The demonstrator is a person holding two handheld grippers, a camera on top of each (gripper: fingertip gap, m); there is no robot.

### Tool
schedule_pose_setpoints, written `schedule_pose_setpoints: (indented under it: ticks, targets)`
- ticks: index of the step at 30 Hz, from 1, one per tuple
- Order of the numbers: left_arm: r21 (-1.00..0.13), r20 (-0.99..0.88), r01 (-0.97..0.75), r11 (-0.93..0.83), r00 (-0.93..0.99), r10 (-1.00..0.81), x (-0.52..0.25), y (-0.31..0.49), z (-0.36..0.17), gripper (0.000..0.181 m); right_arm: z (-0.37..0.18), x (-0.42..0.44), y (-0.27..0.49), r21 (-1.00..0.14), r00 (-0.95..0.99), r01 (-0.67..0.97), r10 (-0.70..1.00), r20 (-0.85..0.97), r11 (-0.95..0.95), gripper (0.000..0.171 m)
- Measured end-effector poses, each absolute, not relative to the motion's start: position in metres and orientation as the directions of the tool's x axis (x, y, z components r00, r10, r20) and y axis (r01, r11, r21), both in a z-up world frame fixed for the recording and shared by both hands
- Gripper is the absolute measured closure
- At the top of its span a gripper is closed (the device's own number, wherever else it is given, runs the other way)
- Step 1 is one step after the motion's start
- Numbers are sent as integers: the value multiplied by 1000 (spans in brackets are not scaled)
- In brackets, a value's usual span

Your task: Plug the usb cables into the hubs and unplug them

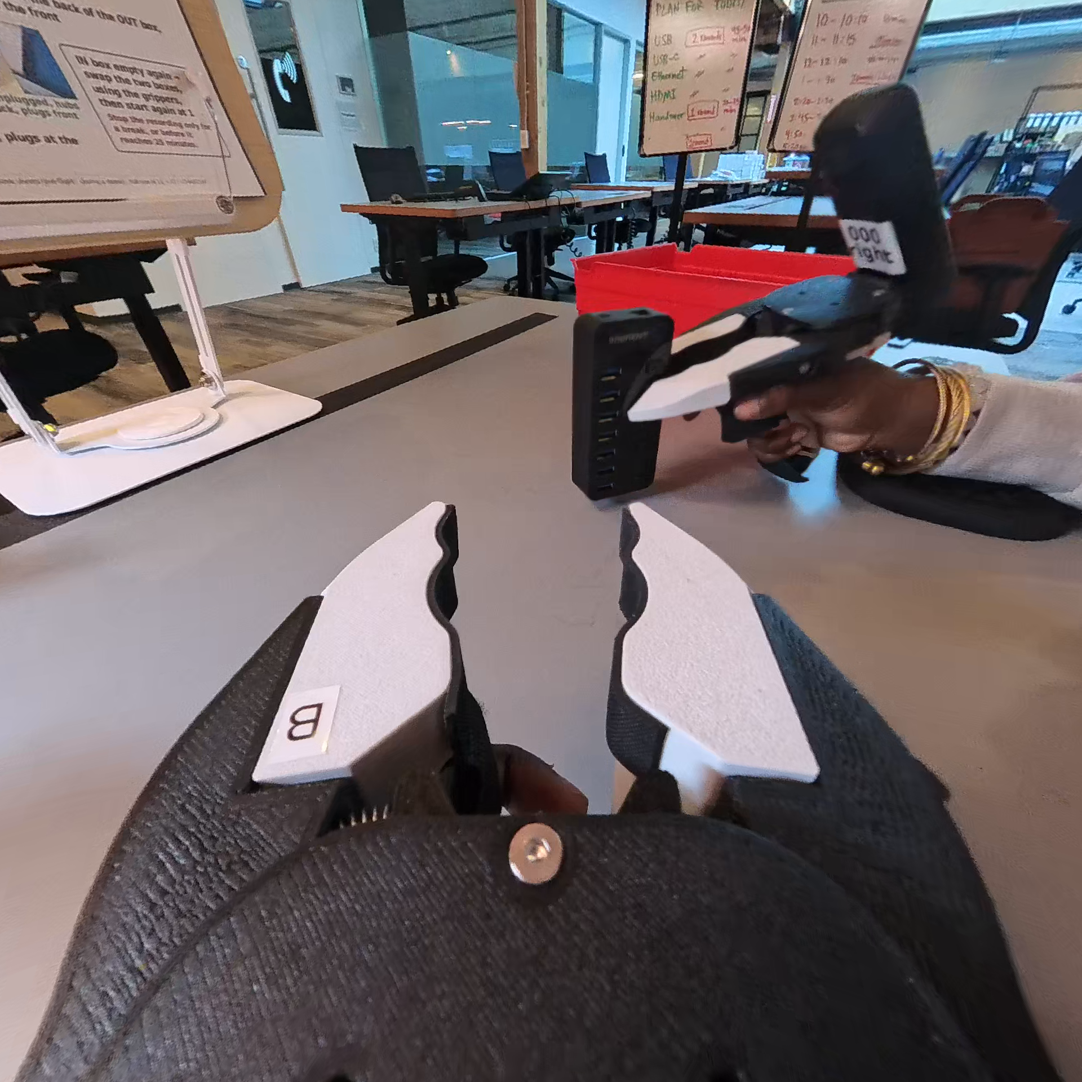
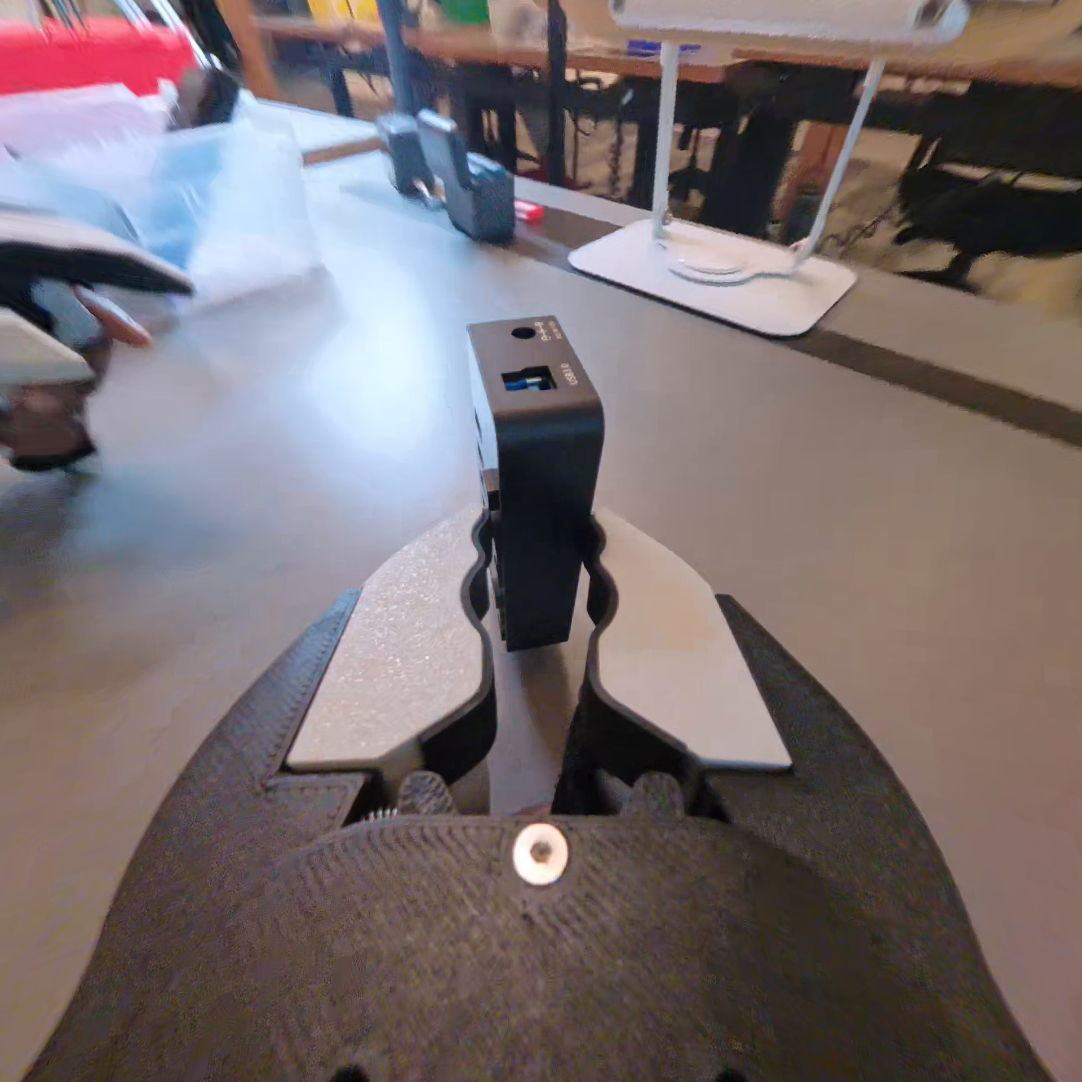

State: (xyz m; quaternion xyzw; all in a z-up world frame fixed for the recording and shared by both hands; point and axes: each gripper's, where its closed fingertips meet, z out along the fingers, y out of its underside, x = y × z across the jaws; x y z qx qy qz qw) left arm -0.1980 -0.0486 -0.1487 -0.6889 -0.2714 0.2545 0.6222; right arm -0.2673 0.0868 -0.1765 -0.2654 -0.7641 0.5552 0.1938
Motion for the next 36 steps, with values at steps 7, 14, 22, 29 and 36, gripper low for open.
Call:
schedule_pose_setpoints:
  ticks: [7,14,22,29,36]
  targets:
    - [-994,-47,37,-105,716,697,-198,-50,-149,128,-185,-267,83,-940,-779,160,623,68,303,141]
    - [-991,-71,25,-129,721,689,-197,-47,-151,128,-185,-266,82,-941,-789,156,612,64,300,139]
    - [-987,-104,9,-158,716,690,-196,-48,-150,128,-159,-268,87,-983,-785,98,620,20,156,105]
    - [-989,-112,-5,-151,699,707,-155,-82,-74,128,-126,-273,110,-999,-748,36,662,-43,-24,110]
    - [-878,-255,228,-421,521,815,-125,-262,-77,131,-117,-264,105,-996,-795,23,602,-72,-88,111]
